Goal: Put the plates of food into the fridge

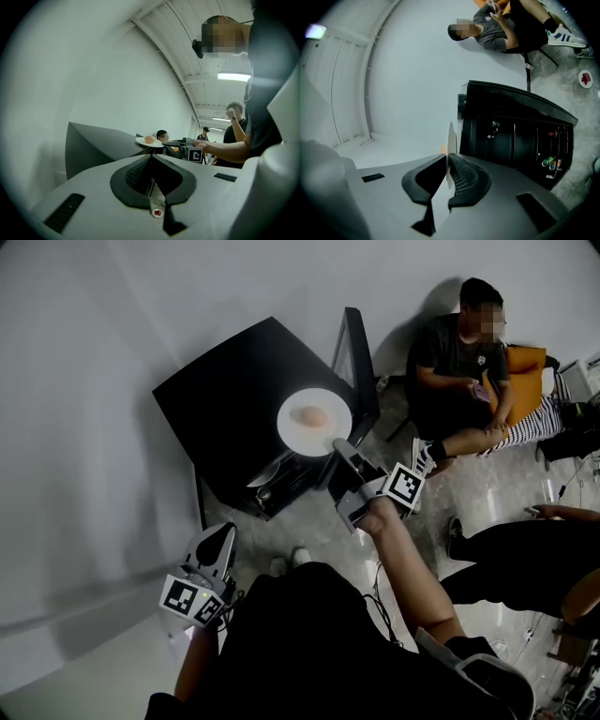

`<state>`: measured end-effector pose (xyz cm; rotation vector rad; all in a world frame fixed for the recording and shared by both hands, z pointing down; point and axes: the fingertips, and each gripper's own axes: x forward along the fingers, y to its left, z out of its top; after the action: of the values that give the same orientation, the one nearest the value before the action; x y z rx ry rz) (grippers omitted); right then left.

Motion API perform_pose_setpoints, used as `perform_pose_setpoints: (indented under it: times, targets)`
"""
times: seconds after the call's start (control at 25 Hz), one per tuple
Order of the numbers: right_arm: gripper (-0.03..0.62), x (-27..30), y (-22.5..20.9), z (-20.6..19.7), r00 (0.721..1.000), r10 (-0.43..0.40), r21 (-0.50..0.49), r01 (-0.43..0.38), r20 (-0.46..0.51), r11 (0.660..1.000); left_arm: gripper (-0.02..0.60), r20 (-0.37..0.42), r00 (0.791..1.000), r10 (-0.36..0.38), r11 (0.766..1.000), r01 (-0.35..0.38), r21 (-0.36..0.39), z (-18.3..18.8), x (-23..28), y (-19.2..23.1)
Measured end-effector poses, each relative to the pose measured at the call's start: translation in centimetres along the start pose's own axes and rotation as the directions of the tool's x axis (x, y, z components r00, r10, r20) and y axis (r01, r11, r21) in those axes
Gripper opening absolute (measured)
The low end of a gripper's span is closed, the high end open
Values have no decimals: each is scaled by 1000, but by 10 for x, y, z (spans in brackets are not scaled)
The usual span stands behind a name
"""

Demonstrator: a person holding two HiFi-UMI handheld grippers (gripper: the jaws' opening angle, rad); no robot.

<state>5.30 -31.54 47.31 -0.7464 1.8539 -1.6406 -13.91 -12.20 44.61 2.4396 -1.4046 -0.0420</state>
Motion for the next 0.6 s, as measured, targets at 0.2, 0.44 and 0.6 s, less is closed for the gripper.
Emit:
perform_pose_setpoints:
  times: [0.2, 0.44, 0.6]
  targets:
    - [41, -38, 9, -12, 1000, 26, 27, -26, 12, 999, 25, -3, 1000, -23, 1000, 23, 10, -3, -14, -23]
    - [38, -57, 6, -16, 999, 19, 59, -21, 32, 998, 25, -17, 998, -62, 998, 62, 4, -3, -6, -20]
    - [38, -67, -1, -17, 999, 21, 82, -24, 41, 996, 25, -23, 996, -85, 996, 85, -2, -8, 3, -15]
